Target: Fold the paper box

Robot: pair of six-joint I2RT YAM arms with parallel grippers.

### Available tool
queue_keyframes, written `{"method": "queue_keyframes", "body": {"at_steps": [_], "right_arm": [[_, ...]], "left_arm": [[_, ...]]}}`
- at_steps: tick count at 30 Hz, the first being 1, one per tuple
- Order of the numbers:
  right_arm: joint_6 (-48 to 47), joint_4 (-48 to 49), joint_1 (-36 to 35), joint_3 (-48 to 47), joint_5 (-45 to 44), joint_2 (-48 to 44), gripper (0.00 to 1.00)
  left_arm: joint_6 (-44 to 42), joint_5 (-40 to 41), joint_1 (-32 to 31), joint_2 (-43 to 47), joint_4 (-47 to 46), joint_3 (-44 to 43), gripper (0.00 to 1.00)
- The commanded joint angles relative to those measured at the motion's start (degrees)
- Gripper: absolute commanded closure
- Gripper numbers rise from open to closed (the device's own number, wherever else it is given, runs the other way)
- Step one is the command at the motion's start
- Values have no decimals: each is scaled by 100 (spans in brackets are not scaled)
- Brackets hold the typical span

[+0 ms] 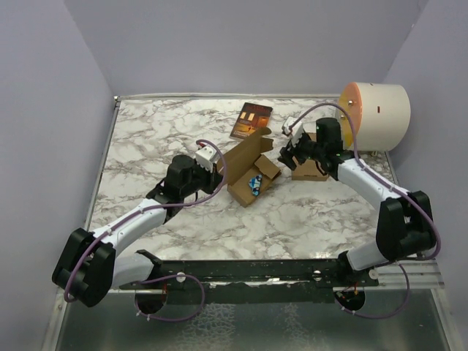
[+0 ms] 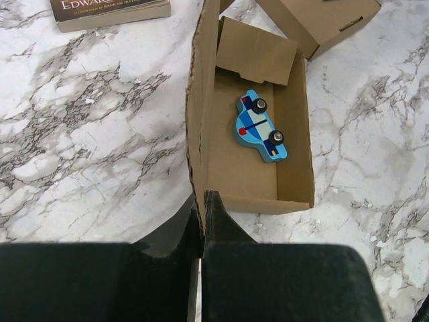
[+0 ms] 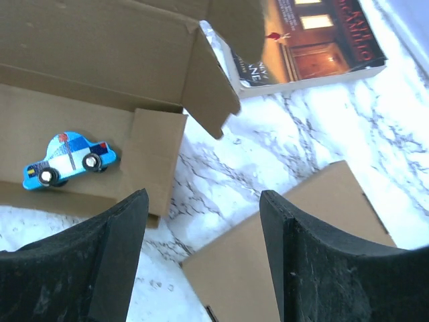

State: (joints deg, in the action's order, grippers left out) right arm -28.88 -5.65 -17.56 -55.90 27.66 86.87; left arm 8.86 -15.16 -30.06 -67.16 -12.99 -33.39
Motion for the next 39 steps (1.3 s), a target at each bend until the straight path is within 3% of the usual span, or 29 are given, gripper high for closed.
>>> {"method": "queue_keyframes", "body": {"at_steps": [1, 7, 15, 25, 35, 39], "right_arm": [[-367, -158, 409, 139, 1018, -483, 32], [-176, 46, 667, 146, 1807, -773, 26], [-60, -372, 623, -182, 2062, 292, 26], [383, -95, 63, -700, 589, 1375, 30], [316, -6, -281, -852, -432, 1951, 57], [288, -19, -291, -803, -555, 2014, 56]], "left_arm": [[-227, -97, 18, -89, 7, -231, 100], [-358, -261, 22, -198, 82, -329, 100], [-354, -315, 36, -272, 24, -318, 100], [-324, -517, 88, -459, -136, -318, 100], [-307, -619, 97, -509, -195, -309, 100], [-306, -624, 97, -498, -203, -309, 100]]}}
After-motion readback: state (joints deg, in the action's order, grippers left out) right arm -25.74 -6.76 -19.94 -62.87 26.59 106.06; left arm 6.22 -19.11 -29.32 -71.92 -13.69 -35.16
